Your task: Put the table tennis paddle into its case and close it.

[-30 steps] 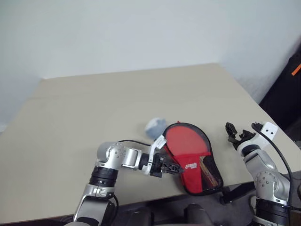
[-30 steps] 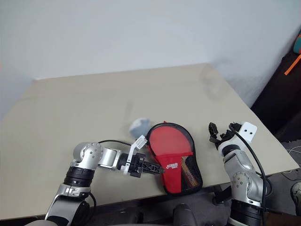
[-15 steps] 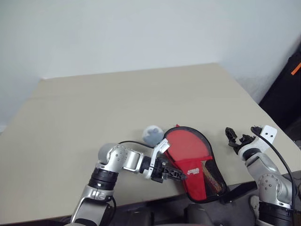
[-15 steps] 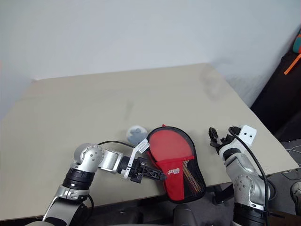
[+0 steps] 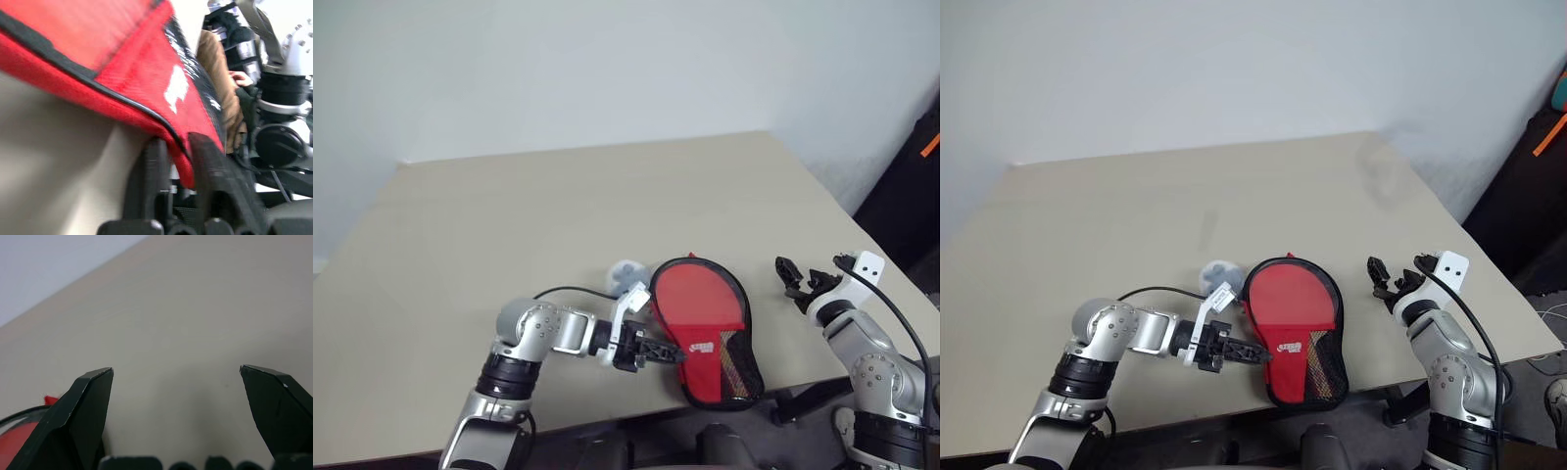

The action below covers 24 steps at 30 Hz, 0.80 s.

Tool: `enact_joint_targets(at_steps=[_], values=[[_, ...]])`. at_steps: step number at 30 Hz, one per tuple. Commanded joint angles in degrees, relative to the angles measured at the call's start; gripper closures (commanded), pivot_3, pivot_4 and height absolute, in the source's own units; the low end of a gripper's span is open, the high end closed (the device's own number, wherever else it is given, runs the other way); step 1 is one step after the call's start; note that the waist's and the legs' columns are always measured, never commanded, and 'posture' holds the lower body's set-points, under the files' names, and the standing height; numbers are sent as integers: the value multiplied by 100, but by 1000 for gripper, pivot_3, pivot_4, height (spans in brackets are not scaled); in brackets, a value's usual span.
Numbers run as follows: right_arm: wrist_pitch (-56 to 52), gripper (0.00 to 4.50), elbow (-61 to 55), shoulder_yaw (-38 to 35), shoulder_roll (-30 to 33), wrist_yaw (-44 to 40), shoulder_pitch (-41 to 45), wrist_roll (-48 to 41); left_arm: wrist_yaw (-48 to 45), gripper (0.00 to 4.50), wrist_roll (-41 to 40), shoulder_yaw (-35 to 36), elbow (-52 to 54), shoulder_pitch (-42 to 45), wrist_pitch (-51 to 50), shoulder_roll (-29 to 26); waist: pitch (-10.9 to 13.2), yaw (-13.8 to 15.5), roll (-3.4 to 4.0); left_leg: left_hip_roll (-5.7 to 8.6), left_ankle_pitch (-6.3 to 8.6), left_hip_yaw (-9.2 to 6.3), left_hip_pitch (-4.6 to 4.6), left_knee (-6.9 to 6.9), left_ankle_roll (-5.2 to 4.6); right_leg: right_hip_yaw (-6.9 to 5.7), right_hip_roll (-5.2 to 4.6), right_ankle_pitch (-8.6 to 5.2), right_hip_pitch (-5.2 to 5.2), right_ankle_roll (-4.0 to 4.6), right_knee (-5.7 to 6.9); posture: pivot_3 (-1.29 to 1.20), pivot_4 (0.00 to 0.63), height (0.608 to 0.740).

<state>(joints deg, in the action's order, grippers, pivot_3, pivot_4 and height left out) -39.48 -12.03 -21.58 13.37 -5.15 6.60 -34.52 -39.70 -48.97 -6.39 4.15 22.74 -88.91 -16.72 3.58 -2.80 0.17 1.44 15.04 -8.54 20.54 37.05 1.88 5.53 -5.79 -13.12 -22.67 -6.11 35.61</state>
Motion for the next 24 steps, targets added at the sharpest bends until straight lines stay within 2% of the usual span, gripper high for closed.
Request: enact_joint_targets(at_steps=[1, 5, 7, 8, 14, 17, 19, 24], values=[[142, 0, -60, -17, 34, 4, 198, 39, 91, 2387, -177, 417, -45, 81, -164, 185, -1, -4, 1, 0, 0, 1, -1, 1, 0, 0, 0, 0, 0, 0, 1, 0, 0, 740], [129, 0, -24, -22, 36, -19, 222, 58, 183, 996, -179, 635, -57, 72, -303, 235, -1, -14, 1, -1, 0, 0, -2, 0, 0, 0, 2, 0, -1, 0, 2, 0, 0, 740], [108, 0, -38, -36, 23, -32, 219, 37, 218, 275, -120, 720, -119, 142, -297, 149, -1, -13, 1, -1, 0, 0, -2, -1, 0, 0, 1, 0, -1, 0, 2, 0, 0, 740], [105, 0, -38, -39, 20, -49, 219, 24, 157, 51, -93, 676, -108, 176, -222, 23, -1, -13, 1, -1, 0, 1, -2, -1, 0, 0, 1, 0, -1, 0, 2, 0, 0, 740], [18, 0, -111, -68, 74, -463, 398, -368, -1193, 51, 231, -274, 665, -185, 1155, -1740, 1, -20, 6, -5, 0, 6, -1, -10, 1, 4, 3, 0, -12, 2, 2, 0, 0, 740], [-53, 0, -142, -58, 233, -673, 570, -508, -1654, 51, 484, -423, 910, -408, 1918, -2303, 4, -17, 6, -4, 0, 10, 0, -11, 1, 7, 1, -1, -12, 2, 0, 0, 0, 740], [-56, 0, -74, -39, 381, -820, 713, -539, -1740, 51, 585, -244, 940, -437, 2449, -2332, 5, 10, 5, -4, 0, 9, 6, -8, 1, 6, 1, -1, -15, 4, 1, 0, 0, 740], [39, 0, 343, 8, 531, -929, 1086, -429, -1366, 51, 658, 12, 1037, -259, 3348, -1532, 4, 11, -3, -4, -1, 5, 4, -2, -1, 1, 1, -1, -5, 3, -1, 0, 0, 740]])
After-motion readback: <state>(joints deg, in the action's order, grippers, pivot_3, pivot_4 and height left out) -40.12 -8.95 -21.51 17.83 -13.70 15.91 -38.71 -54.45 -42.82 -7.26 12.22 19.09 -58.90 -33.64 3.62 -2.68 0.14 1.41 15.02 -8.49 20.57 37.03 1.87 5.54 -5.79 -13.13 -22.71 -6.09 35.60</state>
